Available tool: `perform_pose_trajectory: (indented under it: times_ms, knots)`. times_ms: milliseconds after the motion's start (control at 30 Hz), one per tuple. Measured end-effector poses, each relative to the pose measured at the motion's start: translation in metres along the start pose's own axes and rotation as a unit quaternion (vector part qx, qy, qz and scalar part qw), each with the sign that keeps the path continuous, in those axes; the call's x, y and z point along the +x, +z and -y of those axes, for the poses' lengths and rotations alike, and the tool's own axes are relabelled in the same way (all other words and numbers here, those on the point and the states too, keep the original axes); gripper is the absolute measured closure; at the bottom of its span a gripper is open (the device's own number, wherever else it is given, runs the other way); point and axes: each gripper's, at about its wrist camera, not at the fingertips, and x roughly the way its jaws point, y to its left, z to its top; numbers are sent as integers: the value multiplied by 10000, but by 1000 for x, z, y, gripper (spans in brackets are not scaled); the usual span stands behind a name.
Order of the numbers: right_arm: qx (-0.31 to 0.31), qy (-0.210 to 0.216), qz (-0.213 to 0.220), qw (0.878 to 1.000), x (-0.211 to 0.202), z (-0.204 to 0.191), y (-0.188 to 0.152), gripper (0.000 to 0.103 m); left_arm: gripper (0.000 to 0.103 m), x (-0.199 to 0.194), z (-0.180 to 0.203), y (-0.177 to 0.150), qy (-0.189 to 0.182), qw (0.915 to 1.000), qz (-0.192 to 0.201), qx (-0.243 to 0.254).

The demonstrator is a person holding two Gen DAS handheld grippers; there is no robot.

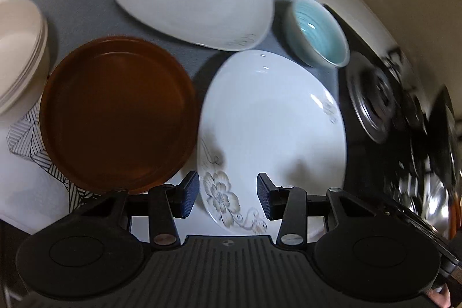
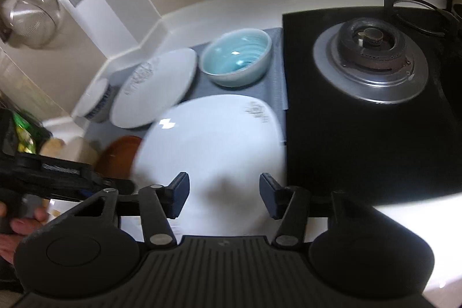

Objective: Organize plates and bowls
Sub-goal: 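Grasp the rim of the large white floral plate with both grippers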

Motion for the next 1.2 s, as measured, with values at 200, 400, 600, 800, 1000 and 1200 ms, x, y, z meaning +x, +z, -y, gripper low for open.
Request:
perform_pose_trajectory:
  times_ms: [200,400,600,800,1000,1200]
  knots:
    - [-410,327,-355,9980,24,28,17,75,82,20,-5,-13,282,9960,-150,-835]
    - [-387,374,-558,9970,36,42,20,74,78,37,-5,-21,97,9934,-269,-1115]
    - [-60,604,-605,9963,46,50,16,78,67,37,0,-6,154,9925,-430,-1136]
    - [-387,328,-667,9965,30,47,9,93,76,26,21,-23,474,9946,-385,-842]
    - [-42,663,-733,9951,12,74,2,95,73,39,28,-32,431,9947,-616,-696]
    - [234,751,-675,9946,17,80,4,95,68,38,15,-5,427,9962,-341,-680]
